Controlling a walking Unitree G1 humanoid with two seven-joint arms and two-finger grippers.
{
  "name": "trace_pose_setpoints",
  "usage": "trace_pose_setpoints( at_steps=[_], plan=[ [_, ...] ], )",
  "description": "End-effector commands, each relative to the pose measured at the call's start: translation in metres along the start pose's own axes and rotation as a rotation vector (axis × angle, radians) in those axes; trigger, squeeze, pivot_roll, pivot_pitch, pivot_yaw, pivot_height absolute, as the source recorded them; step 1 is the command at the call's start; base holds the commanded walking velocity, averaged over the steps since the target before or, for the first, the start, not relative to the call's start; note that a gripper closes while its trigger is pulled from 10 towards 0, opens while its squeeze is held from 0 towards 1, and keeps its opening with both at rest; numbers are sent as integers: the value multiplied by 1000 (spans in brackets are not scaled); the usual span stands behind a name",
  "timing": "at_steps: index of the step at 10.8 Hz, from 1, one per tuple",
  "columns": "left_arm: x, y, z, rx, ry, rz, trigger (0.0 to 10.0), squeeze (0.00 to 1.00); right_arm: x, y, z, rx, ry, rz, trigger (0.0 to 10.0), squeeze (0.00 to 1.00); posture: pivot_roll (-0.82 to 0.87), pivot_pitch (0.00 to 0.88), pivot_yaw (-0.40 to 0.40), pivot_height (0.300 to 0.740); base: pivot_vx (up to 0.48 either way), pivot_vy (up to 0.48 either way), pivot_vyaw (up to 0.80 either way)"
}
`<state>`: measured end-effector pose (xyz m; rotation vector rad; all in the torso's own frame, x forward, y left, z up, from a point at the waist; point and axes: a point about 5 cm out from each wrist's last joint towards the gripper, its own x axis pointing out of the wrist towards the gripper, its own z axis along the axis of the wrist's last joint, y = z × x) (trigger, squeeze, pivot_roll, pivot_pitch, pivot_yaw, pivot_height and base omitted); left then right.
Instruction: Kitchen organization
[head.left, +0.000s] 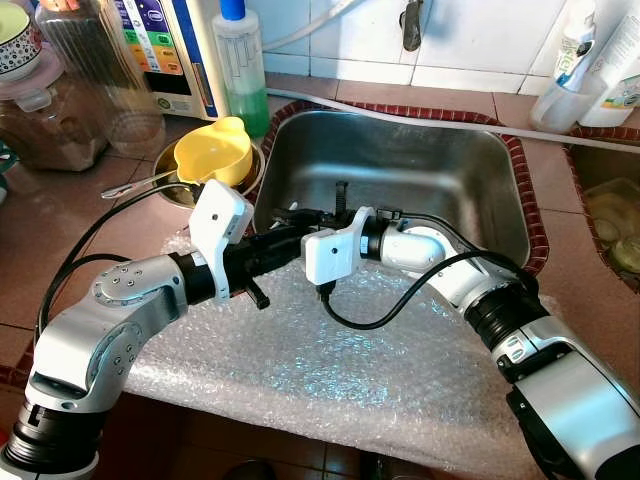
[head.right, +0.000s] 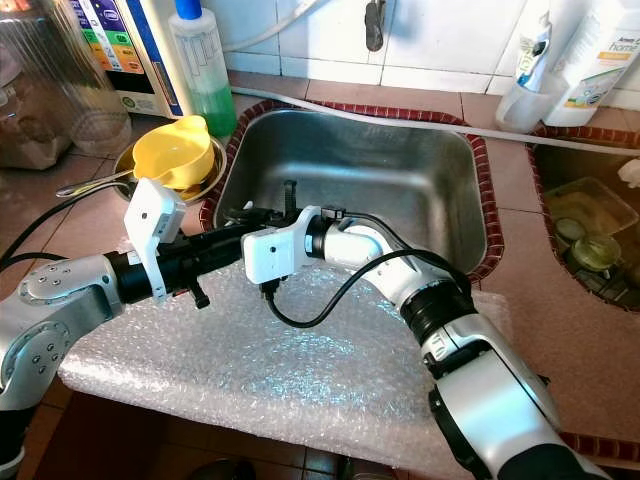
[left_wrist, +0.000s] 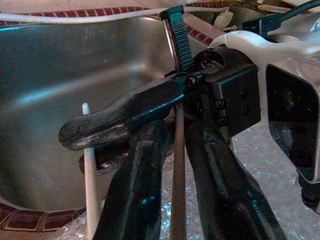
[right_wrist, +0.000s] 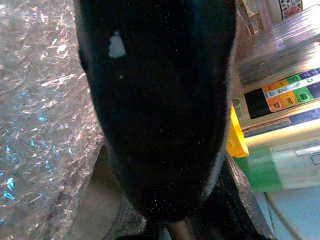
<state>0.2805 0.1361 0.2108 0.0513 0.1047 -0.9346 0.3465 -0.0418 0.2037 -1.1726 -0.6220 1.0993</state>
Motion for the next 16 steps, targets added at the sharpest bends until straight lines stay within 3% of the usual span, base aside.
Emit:
trace_pose_setpoints(
  at_steps=[1,5,15,16],
  plan=[
    [-3,2,1,8,-2,14,10000,1000,1,-1,1,0,-8,-6,0,0,-30,231,51,740,0,0,0],
    [-7,18,18,14,-116,105,10000,1000,0,0,0,5,-4,-7,0,0,-23,228,55,740,0,0,0],
    [-13,24,17,75,-113,169,10000,1000,0,-3,-4,4,15,-15,0,0,-18,226,46,740,0,0,0],
    [-15,29,18,100,-125,220,10000,1000,-2,0,-7,9,27,-7,0,0,-19,228,47,740,0,0,0]
  ],
)
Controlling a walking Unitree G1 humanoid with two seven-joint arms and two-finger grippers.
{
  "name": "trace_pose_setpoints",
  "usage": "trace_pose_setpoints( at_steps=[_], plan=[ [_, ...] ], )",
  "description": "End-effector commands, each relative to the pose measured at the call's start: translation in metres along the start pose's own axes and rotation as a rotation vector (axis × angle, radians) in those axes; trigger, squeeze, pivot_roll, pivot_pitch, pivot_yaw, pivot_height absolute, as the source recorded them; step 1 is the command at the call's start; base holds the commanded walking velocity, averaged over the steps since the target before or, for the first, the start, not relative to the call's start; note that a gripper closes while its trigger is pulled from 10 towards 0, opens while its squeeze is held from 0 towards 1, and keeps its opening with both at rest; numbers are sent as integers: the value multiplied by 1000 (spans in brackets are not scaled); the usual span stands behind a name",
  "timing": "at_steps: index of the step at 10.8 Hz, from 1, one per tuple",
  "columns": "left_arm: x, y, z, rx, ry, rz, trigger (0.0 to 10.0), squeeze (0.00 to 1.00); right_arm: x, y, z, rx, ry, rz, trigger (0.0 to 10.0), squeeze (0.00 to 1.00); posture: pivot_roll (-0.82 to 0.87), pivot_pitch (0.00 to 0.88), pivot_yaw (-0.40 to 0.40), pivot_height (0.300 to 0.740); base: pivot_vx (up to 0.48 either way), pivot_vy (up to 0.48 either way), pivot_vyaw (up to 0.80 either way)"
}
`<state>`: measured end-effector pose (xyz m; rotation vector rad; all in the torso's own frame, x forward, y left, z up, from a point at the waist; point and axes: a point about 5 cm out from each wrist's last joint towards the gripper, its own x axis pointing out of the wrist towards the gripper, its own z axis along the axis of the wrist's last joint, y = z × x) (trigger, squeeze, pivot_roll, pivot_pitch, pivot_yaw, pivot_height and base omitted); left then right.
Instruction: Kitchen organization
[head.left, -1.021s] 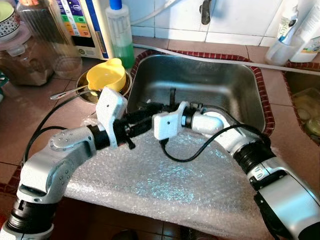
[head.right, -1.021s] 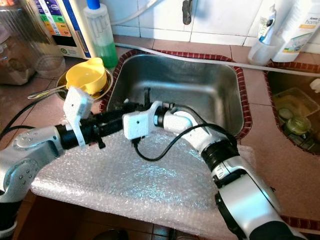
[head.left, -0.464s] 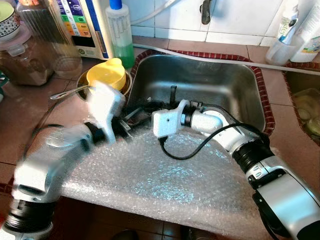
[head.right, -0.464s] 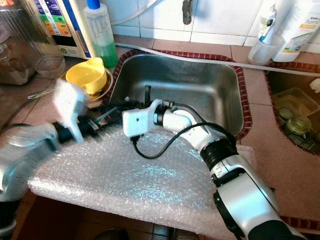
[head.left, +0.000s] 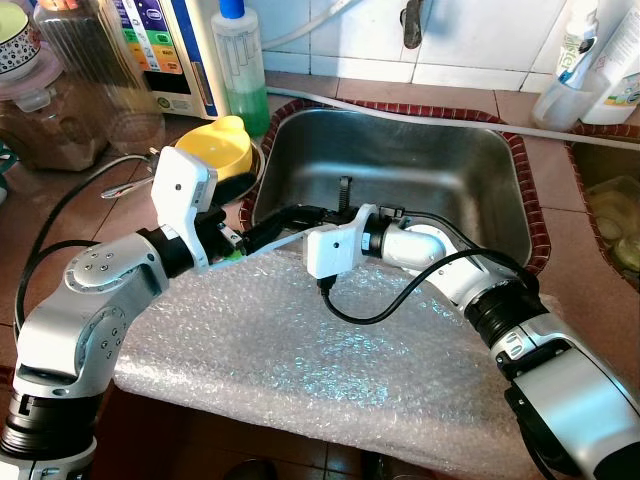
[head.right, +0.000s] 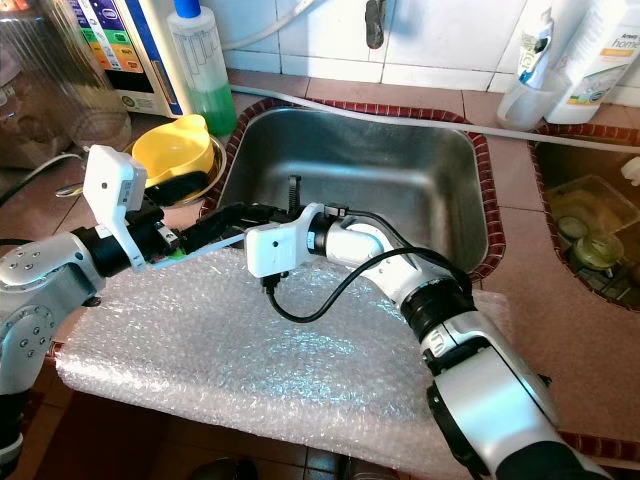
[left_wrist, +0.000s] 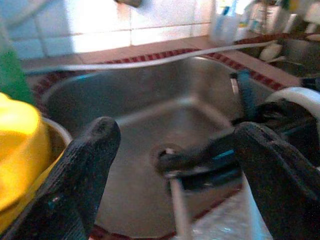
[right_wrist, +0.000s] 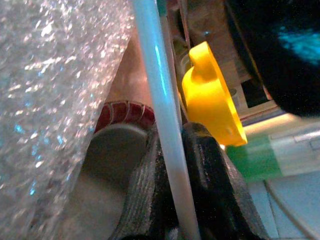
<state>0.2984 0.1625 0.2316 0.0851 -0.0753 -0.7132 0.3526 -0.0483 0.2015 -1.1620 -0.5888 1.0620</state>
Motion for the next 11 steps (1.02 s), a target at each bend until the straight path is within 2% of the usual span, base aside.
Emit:
trace_pose_setpoints(
  at_steps=[1,3,5,7,8,9,10,11],
  plan=[
    [-3,10,3,21,-21,69,10000,1000,-3,2,-4,-12,18,24,0,0,-19,228,47,740,0,0,0],
    [-5,19,9,47,-58,139,10000,1000,-11,7,-14,-2,78,54,0,0,-19,229,47,740,0,0,0],
    [-8,28,13,50,-83,195,10000,1000,-25,16,-37,44,232,74,0,0,-23,232,41,740,0,0,0],
    [-10,28,8,61,-71,209,10000,1000,-44,20,-66,108,475,25,0,0,-22,234,39,740,0,0,0],
    [-10,28,7,59,-70,209,10000,1000,-47,20,-70,130,506,7,0,0,-21,234,39,740,0,0,0],
    [-10,27,6,57,-63,207,10000,1000,-57,19,-80,182,590,-52,0,0,-20,235,42,740,0,0,0],
    [-11,27,4,59,-53,203,10000,1000,-75,18,-93,246,707,-125,0,0,-21,237,45,740,0,0,0],
    [-11,27,3,63,-47,200,10000,1000,-85,15,-98,240,758,-152,0,0,-23,237,48,740,0,0,0]
  ],
)
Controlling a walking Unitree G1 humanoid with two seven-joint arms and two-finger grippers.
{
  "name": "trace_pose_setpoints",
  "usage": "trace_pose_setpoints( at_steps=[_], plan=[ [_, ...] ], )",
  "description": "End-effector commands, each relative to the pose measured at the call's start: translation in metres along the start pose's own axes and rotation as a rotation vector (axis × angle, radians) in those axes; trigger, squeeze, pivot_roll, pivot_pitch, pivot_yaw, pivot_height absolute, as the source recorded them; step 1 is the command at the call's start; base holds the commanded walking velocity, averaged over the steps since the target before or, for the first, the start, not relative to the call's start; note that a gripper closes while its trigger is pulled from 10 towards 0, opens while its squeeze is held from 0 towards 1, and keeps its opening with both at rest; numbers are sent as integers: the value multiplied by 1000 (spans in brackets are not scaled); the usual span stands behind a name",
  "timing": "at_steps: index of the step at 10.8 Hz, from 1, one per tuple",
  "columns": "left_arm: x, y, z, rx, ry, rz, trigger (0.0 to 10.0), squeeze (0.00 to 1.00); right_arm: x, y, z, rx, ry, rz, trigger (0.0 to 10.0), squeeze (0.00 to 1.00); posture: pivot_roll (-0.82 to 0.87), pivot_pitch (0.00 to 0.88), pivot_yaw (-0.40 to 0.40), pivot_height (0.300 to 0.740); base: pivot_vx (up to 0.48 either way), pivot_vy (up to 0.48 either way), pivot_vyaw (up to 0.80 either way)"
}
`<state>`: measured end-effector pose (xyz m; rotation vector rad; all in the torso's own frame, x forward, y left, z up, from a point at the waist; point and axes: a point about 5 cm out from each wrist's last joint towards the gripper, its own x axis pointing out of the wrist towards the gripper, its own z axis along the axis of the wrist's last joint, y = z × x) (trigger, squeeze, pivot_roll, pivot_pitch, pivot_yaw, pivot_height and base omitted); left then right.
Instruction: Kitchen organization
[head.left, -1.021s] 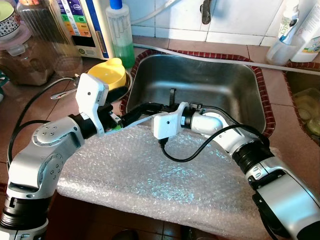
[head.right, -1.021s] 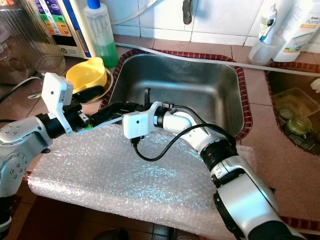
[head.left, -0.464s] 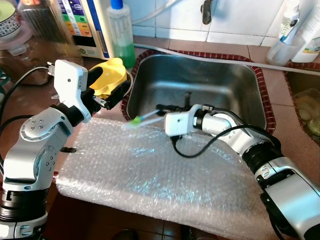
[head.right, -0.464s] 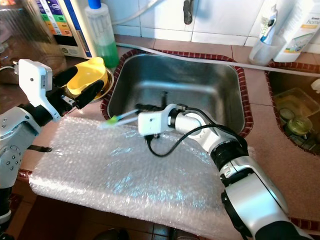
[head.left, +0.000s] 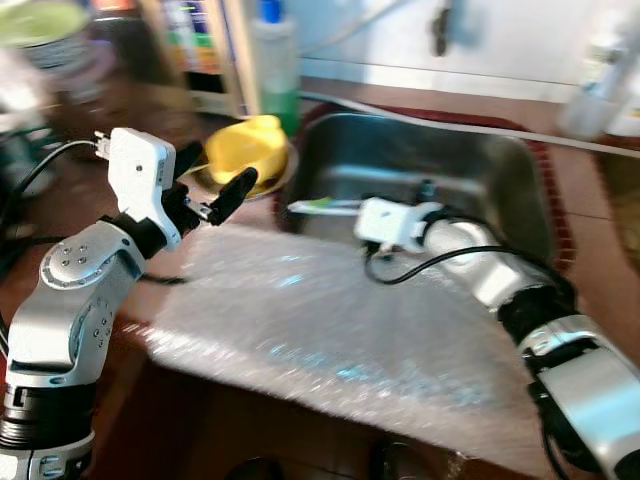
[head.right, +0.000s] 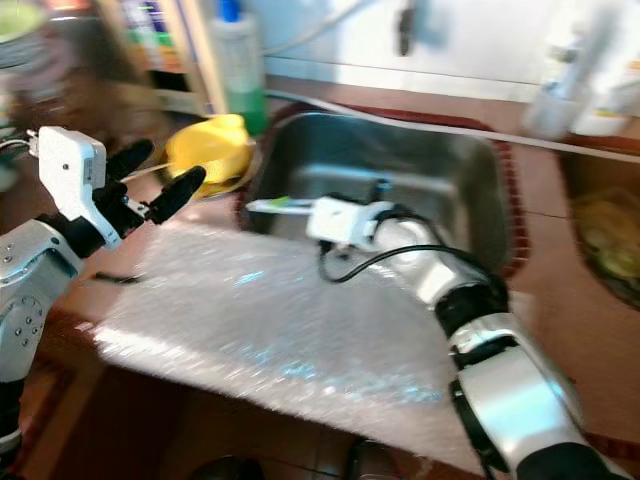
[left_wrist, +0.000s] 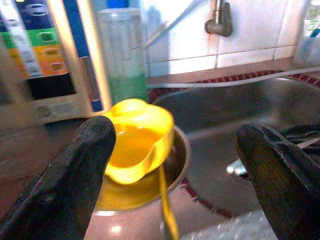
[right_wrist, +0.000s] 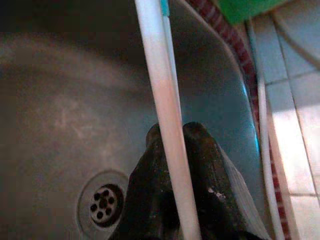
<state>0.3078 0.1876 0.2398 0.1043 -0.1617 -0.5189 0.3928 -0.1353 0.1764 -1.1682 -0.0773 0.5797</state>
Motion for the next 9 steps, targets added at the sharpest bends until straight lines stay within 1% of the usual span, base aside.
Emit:
trace_pose_setpoints(
  at_steps=[1,2,3,4,5,6,7,9],
  plan=[
    [-2,1,-3,14,19,1,10000,1000,-14,-8,-32,56,140,-71,0,0,-24,236,49,740,0,0,0],
    [-2,-2,-6,10,30,-16,10000,1000,-15,-18,-30,103,113,-139,0,0,-27,235,50,740,0,0,0],
    [-3,-4,-8,8,38,-25,10000,553,-15,-23,-25,134,78,-185,0,0,-27,234,49,740,0,0,0],
    [-3,-5,-9,10,42,-32,10000,263,-14,-29,-15,158,10,-237,0,0,-25,234,47,740,0,0,0],
    [-4,-6,-9,9,43,-34,10000,157,-16,-35,-7,172,-57,-289,0,0,-23,233,45,740,0,0,0],
    [-5,-6,-10,8,46,-35,10000,141,-20,-42,2,206,-133,-356,0,0,-21,233,41,740,0,0,0],
    [-6,-8,-12,-4,54,-39,10000,114,-24,-49,8,240,-179,-424,0,0,-22,233,41,740,0,0,0],
    [-5,-11,-15,-8,70,-58,10000,35,-34,-65,16,375,-275,-526,0,0,-23,233,44,740,0,0,0]
  ],
)
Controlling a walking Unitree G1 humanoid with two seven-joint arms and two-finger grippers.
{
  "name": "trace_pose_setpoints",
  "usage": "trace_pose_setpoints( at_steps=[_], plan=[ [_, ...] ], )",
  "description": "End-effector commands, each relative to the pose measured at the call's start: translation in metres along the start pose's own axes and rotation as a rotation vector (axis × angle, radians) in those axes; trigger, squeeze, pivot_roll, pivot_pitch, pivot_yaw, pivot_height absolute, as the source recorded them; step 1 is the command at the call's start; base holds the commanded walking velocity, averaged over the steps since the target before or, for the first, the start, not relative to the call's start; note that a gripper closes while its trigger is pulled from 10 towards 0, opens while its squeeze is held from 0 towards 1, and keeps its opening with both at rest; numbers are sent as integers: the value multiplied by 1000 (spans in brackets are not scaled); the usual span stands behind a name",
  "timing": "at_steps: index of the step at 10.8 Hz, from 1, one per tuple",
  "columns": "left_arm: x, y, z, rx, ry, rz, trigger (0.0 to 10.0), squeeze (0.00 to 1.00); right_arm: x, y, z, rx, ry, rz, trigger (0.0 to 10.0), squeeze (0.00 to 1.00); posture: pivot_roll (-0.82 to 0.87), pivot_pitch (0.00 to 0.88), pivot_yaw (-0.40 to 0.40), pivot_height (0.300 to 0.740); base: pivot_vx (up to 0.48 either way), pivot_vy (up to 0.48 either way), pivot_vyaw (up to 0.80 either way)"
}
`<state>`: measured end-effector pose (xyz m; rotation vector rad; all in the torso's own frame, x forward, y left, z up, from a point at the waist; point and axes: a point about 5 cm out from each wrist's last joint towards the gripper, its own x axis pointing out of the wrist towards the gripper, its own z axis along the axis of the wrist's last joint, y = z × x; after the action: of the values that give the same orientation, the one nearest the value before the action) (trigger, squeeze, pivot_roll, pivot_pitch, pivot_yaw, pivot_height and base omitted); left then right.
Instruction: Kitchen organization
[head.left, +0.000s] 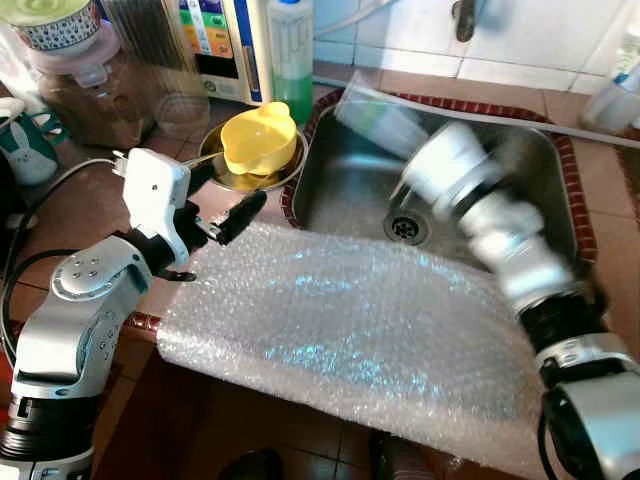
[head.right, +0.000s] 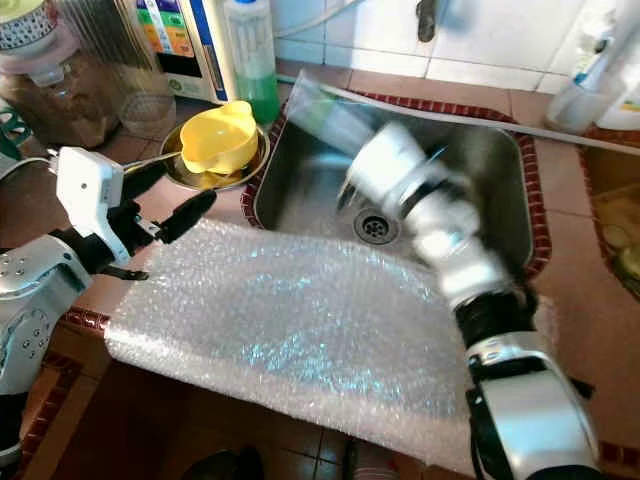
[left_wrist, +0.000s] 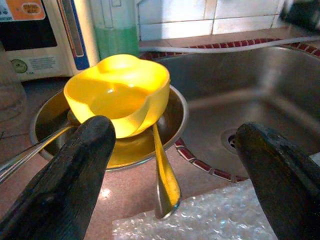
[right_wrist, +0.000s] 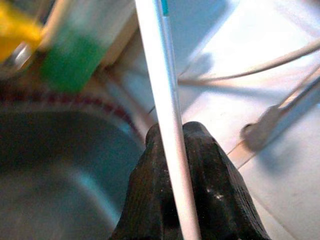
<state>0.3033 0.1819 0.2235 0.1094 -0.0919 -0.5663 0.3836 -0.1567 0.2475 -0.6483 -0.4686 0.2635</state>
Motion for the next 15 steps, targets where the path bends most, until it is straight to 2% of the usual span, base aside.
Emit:
trace_pose_setpoints(
  at_steps=[1,2,3,4,5,6,7,10,13,15],
  plan=[
    [-2,-3,0,12,9,-17,10000,16,1,-3,3,45,-4,-16,0,0,-26,234,45,740,0,0,0],
    [-1,-3,0,12,9,-19,10000,12,-3,-4,-4,-13,38,0,0,0,-29,233,45,740,0,0,0],
    [-1,-3,1,13,9,-19,10000,12,-11,-2,-29,-82,190,36,0,0,-28,232,43,740,0,0,0],
    [-1,-4,0,13,13,-26,10000,0,-24,2,-51,-136,310,83,2039,0,-29,232,41,740,0,0,0],
    [-2,-6,-3,8,24,-37,10000,0,-33,3,-66,-132,399,104,9412,0,-28,234,41,740,0,0,0],
    [-3,-10,-4,2,35,-67,10000,0,-38,3,-74,-138,449,119,10000,47,-29,234,43,740,0,0,0],
    [-5,-15,-6,-12,51,-109,10000,0,-43,3,-81,-119,499,128,10000,1000,-28,234,43,740,0,0,0],
    [-11,-29,-9,-48,101,-265,10000,0,-45,3,-86,-118,543,145,10000,1000,-28,232,51,740,0,0,0],
    [-10,-29,-9,-42,107,-268,10000,0,-46,6,-88,-110,562,178,10000,1000,-31,229,55,740,0,0,0],
    [-8,-26,-6,-46,89,-251,10000,0,-42,5,-82,-103,527,157,10000,1000,-33,226,55,740,0,0,0]
  ],
)
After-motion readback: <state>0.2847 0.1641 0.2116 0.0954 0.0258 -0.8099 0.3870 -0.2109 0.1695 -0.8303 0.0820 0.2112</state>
